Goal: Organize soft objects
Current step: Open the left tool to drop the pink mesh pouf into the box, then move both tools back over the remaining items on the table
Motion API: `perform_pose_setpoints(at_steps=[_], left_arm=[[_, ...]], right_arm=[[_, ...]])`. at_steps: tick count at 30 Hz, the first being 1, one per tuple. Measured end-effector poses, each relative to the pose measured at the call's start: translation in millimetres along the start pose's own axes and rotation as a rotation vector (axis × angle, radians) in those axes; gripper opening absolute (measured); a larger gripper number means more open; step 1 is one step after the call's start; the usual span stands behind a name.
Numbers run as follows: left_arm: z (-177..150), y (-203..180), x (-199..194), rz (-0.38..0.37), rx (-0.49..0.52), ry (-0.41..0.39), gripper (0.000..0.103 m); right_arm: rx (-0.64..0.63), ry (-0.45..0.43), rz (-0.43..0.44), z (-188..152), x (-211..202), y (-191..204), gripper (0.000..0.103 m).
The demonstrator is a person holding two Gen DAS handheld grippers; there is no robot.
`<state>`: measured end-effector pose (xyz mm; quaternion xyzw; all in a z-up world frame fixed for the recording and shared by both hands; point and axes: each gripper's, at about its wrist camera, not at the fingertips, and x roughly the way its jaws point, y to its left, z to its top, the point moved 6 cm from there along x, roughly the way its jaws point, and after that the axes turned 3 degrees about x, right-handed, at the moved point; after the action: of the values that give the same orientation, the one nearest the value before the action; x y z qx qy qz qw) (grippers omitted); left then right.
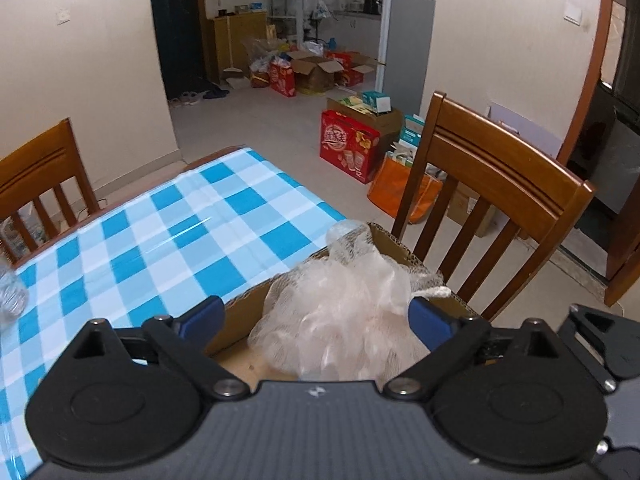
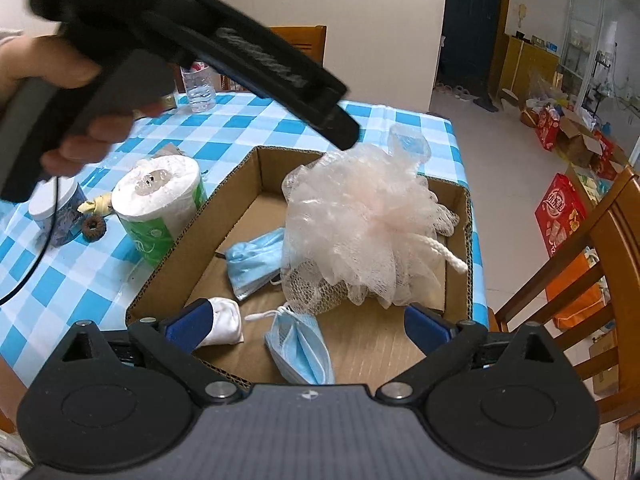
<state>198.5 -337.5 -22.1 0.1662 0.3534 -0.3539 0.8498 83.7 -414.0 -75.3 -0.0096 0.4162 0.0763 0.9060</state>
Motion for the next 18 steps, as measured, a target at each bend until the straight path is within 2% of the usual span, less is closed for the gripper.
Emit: perform_pose_setpoints(at_steps=[10, 18], left_arm=[[-42, 10, -50, 0.052, -0.056, -0.018, 0.100], [-93, 32, -85, 0.126, -0.042, -0.003, 0.100]], right_arm=[[0.009, 0.000, -0.009, 2, 1, 18, 0.103], [-0.007, 0.025, -0.032, 2, 3, 50, 0.103]])
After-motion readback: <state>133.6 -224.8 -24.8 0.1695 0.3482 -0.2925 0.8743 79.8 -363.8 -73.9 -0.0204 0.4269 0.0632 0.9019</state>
